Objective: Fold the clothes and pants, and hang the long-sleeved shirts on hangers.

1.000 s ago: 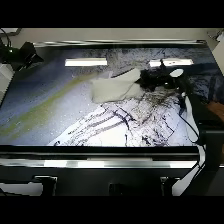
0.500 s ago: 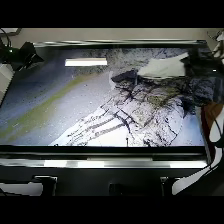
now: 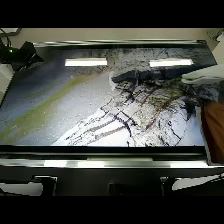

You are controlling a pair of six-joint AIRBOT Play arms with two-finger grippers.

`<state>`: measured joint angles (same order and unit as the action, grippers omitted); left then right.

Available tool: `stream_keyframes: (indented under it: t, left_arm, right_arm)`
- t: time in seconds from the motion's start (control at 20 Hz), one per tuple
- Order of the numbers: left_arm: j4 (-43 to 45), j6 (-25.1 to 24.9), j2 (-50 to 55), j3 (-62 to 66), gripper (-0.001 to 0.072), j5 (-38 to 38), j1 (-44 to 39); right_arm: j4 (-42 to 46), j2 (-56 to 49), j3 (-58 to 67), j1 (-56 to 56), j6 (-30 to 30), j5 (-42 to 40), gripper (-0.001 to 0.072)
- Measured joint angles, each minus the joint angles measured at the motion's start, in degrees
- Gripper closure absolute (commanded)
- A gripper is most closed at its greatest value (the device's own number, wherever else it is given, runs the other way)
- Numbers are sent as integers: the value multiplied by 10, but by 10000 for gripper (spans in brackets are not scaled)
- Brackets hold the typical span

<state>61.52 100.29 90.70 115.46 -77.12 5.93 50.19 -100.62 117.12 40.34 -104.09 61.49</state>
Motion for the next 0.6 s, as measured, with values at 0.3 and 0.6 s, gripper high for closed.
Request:
stream_keyframes:
  t: [0.3, 0.6]
  left_arm:
    - [0, 7, 0, 0, 683, 0, -2]
    - [-2, 8, 0, 0, 683, 0, -8]
  right_arm:
    - [16, 51, 0, 56, -21, 43, 682]
    - [26, 106, 0, 90, -31, 97, 682]
